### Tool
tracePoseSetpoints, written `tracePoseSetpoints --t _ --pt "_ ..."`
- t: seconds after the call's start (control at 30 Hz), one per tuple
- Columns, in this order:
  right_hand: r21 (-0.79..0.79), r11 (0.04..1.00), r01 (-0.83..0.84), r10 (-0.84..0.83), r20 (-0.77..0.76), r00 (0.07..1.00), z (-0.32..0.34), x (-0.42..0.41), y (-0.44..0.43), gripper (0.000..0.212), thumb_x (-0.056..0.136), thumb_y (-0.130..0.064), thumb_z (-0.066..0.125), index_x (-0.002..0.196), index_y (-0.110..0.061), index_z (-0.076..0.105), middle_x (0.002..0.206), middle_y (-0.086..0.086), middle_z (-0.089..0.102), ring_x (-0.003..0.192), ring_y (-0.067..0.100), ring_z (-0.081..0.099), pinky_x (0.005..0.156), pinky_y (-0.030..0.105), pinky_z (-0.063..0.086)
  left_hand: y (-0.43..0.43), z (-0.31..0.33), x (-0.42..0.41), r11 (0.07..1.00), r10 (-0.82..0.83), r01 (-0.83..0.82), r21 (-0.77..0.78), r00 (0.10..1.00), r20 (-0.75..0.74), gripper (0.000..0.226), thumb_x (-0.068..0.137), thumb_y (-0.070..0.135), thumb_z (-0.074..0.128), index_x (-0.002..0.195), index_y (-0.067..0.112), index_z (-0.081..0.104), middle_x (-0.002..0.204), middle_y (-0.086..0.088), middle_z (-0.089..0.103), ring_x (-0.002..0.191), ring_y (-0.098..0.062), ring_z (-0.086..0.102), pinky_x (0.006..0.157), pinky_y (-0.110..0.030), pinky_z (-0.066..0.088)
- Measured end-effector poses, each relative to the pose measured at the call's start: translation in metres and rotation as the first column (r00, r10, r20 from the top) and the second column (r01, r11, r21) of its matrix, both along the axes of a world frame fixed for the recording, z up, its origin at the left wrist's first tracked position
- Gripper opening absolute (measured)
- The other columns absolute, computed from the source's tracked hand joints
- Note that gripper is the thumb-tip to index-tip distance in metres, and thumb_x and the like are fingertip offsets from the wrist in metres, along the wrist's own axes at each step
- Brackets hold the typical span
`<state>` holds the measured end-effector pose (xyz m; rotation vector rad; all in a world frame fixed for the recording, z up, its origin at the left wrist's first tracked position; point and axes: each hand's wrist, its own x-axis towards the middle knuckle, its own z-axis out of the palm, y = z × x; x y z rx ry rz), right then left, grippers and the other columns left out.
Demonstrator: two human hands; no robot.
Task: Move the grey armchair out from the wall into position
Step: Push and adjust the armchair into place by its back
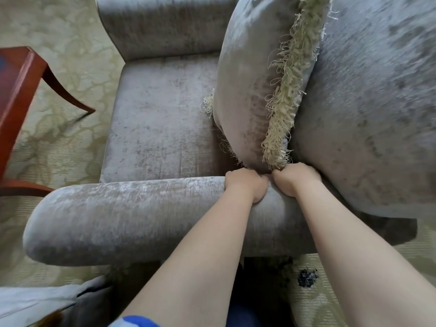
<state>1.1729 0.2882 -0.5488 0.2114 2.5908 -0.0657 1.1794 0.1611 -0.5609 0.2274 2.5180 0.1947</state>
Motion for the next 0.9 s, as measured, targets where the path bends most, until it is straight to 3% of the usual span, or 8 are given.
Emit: tracePoseSetpoints --t 0.17,0.4,0.53,0.6,0.63,0.7,0.77,0.9 --pt "0.016 1.0 -0.012 0.012 0.03 0.999 0.001 0.01 -0.005 0.049 0.089 -0.042 0.034 0.109 -0.011 0.066 0.111 0.014 0.065 0.1 0.033 0.061 0.072 0.032 0.042 -0.005 0.003 0.006 1.0 -0.012 0.012 -0.01 0.999 0.043 0.055 0.096 0.042 0.02 0.118 0.013 0.061 0.115 -0.014 0.063 0.103 -0.032 0.058 0.077 -0.037 0.033" --pt "0.014 0.998 0.061 -0.062 0.13 0.99 0.008 0.002 -0.012 0.054 0.093 -0.042 0.029 0.127 -0.01 0.056 0.133 0.014 0.053 0.118 0.032 0.052 0.093 0.035 0.042 -0.018 0.009 0.004 0.999 0.037 -0.039 0.03 0.997 0.069 0.05 0.097 0.04 0.024 0.123 0.009 0.053 0.124 -0.016 0.055 0.113 -0.033 0.051 0.09 -0.04 0.034" --pt "0.178 0.983 0.055 -0.125 0.406 0.905 0.026 -0.02 -0.04 0.058 0.095 -0.043 0.027 0.147 -0.017 0.03 0.151 0.006 0.033 0.137 0.029 0.033 0.111 0.043 0.028 -0.058 0.008 0.005 0.998 0.057 -0.059 0.018 0.993 0.099 0.056 0.095 0.049 0.022 0.124 0.01 0.051 0.127 -0.014 0.052 0.119 -0.031 0.045 0.097 -0.045 0.029" --pt "0.342 0.94 -0.023 -0.177 0.542 0.821 0.042 -0.04 -0.073 0.062 0.095 -0.043 0.033 0.149 -0.017 0.02 0.154 0.006 0.025 0.14 0.031 0.025 0.109 0.049 0.026 -0.093 0.009 0.0 0.995 0.098 -0.095 -0.029 0.989 0.113 0.06 0.094 0.052 0.021 0.124 0.01 0.052 0.128 -0.013 0.052 0.121 -0.029 0.043 0.1 -0.047 0.026" --pt "0.372 0.923 -0.093 -0.163 0.599 0.784 0.049 -0.049 -0.094 0.06 0.095 -0.039 0.038 0.148 -0.016 0.025 0.151 0.006 0.029 0.138 0.031 0.028 0.105 0.048 0.031 -0.115 0.009 -0.002 0.991 0.123 -0.117 -0.059 0.985 0.118 0.062 0.094 0.054 0.021 0.125 0.01 0.052 0.13 -0.013 0.051 0.123 -0.029 0.042 0.102 -0.048 0.025" --pt "0.312 0.913 -0.263 -0.01 0.662 0.75 0.057 -0.059 -0.141 0.048 0.093 -0.028 0.045 0.14 -0.017 0.041 0.143 0.003 0.041 0.13 0.03 0.04 0.096 0.043 0.04 -0.165 0.009 -0.005 0.98 0.172 -0.158 -0.117 0.977 0.128 0.064 0.094 0.056 0.02 0.128 0.01 0.051 0.133 -0.012 0.05 0.126 -0.029 0.04 0.106 -0.05 0.022" --pt "0.185 0.903 -0.387 0.208 0.601 0.772 0.056 -0.06 -0.192 0.042 0.091 -0.022 0.045 0.133 -0.021 0.052 0.137 -0.001 0.049 0.124 0.027 0.048 0.089 0.04 0.043 -0.219 0.009 -0.005 0.964 0.221 -0.197 -0.18 0.967 0.127 0.066 0.094 0.057 0.02 0.129 0.011 0.051 0.135 -0.012 0.049 0.128 -0.028 0.039 0.107 -0.049 0.022" --pt "-0.17 0.928 -0.332 0.372 0.352 0.859 0.029 -0.047 -0.289 0.039 0.09 -0.02 0.041 0.125 -0.014 0.057 0.133 0.008 0.054 0.118 0.029 0.053 0.091 0.034 0.043 -0.321 0.009 0.002 0.915 0.352 -0.311 -0.256 0.926 0.135 0.067 0.092 0.06 0.021 0.13 0.014 0.051 0.137 -0.01 0.048 0.129 -0.027 0.039 0.107 -0.047 0.022"
